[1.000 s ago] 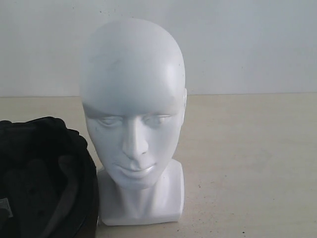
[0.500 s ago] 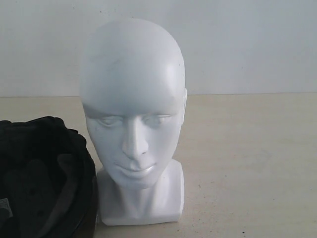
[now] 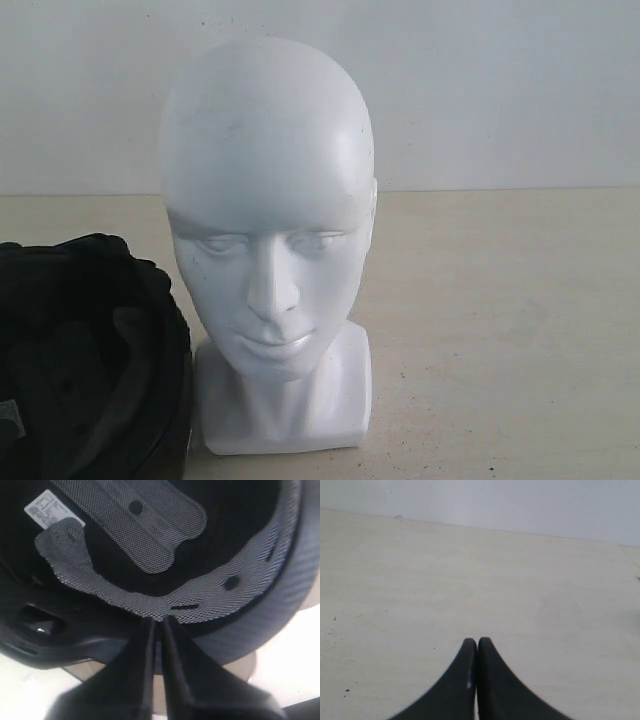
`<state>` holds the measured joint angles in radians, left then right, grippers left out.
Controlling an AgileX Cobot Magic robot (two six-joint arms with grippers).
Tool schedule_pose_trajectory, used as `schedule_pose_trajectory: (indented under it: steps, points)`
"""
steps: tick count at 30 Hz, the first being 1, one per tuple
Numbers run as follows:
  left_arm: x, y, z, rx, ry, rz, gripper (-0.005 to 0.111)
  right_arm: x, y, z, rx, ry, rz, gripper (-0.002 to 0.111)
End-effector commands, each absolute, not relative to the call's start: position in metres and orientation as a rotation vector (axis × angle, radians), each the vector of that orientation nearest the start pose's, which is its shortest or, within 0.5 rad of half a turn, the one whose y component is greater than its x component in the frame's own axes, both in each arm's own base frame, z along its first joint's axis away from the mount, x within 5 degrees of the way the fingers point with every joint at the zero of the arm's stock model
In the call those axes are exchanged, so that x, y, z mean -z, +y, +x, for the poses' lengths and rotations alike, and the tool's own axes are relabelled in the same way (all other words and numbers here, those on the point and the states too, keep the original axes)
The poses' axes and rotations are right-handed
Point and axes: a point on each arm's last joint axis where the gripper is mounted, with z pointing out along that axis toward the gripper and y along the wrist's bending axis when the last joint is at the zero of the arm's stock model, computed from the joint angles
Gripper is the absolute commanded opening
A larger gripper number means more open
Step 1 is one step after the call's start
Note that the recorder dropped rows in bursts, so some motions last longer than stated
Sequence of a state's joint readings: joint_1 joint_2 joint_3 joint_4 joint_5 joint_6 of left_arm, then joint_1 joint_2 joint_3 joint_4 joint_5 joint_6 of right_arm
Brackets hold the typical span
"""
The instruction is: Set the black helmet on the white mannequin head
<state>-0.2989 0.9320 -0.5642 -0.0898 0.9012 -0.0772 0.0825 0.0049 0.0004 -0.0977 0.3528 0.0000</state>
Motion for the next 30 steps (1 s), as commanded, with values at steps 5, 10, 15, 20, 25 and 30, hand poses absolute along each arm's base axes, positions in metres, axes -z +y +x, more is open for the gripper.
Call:
schedule_pose_trajectory:
  steps: [5,10,15,20,25,30]
  points:
    - [-0.236,-0.045,0.14,0.109,2.793,0.339,0.004,-0.182,0.001,0.054,0.044,1.82,-0.135,0.0]
    - [-0.236,-0.038,0.142,-0.01,2.78,0.341,0.004,-0.182,0.001,0.054,0.044,1.82,-0.135,0.0]
    - [-0.236,-0.027,0.142,-0.178,2.795,0.328,0.004,-0.182,0.001,0.054,0.044,1.82,-0.135,0.0]
    - [-0.237,-0.026,0.144,-0.204,2.772,0.33,0.004,-0.182,0.001,0.054,0.044,1.82,-0.135,0.0]
    - [-0.238,-0.027,0.145,-0.19,2.759,0.324,0.004,-0.182,0.001,0.054,0.044,1.82,-0.135,0.0]
    - [-0.237,-0.032,0.145,-0.104,2.754,0.317,0.004,-0.182,0.001,0.054,0.044,1.82,-0.135,0.0]
